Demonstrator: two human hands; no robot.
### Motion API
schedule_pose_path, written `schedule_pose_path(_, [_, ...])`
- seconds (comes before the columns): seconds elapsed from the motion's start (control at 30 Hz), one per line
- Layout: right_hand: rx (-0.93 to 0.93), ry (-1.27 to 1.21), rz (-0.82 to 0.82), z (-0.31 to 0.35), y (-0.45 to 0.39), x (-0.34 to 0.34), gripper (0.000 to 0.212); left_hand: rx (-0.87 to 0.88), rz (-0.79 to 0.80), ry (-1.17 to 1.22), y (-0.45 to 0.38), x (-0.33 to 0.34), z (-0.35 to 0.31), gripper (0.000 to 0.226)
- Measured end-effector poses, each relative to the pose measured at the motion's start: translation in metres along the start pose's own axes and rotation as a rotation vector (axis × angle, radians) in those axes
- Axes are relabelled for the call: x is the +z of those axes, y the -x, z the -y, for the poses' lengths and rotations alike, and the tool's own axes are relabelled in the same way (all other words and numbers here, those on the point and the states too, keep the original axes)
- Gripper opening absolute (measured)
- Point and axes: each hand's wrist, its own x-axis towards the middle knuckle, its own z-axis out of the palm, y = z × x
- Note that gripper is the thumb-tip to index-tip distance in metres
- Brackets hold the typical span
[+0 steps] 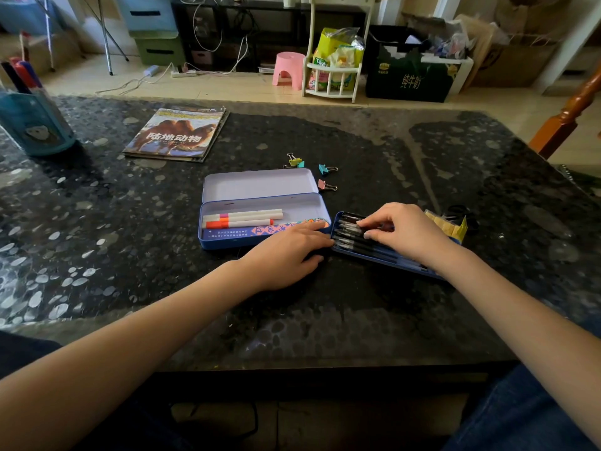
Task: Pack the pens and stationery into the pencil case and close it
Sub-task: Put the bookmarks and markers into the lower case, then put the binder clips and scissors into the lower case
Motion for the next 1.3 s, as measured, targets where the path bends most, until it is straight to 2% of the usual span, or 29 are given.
schedule_pose_path(0.2, [-0.017,0.031,-0.012,-0.007,-0.001,0.000,0.042,0.001,0.000,0.009,0.001,-0.001,-0.001,0.041])
schedule_pose_path(0.33, [-0.071,0.059,0.041,-0.010,-0.004,0.005,0.032,-0.004,0.014,0.011,0.000,-0.001,0.001,0.042])
schedule_pose_path(0.5, [-0.082,-0.006,0.036,-0.011,-0.004,0.000,0.032,-0.017,0.034,0.016,0.000,-0.002,0.002,0.043])
schedule_pose_path(0.67, [0.030,-0.060,-0.094,-0.009,-0.015,-0.011,0.028,-0.094,-0.086,0.018,0.002,-0.014,0.003,0.038])
schedule_pose_path(0.77, [0.053,-0.012,-0.050,-0.004,-0.037,-0.009,0.029,-0.151,-0.101,-0.008,0.004,-0.018,0.006,0.034])
schedule_pose_path(0.93, [-0.003,0.098,0.022,0.020,-0.092,0.015,0.046,-0.220,-0.170,0.034,0.008,-0.014,0.018,0.037])
schedule_pose_path(1.0, [-0.007,0.085,-0.004,0.028,-0.108,0.023,0.046,-0.224,-0.169,0.037,0.005,-0.014,0.016,0.038])
schedule_pose_path(1.2, [-0.013,0.028,-0.160,0.044,-0.124,0.042,0.023,-0.311,-0.206,0.036,0.004,-0.018,0.026,0.037])
schedule_pose_path(1.3, [-0.089,-0.218,-0.284,0.055,-0.115,0.036,0.021,-0.325,-0.210,0.035,0.004,-0.018,0.026,0.036])
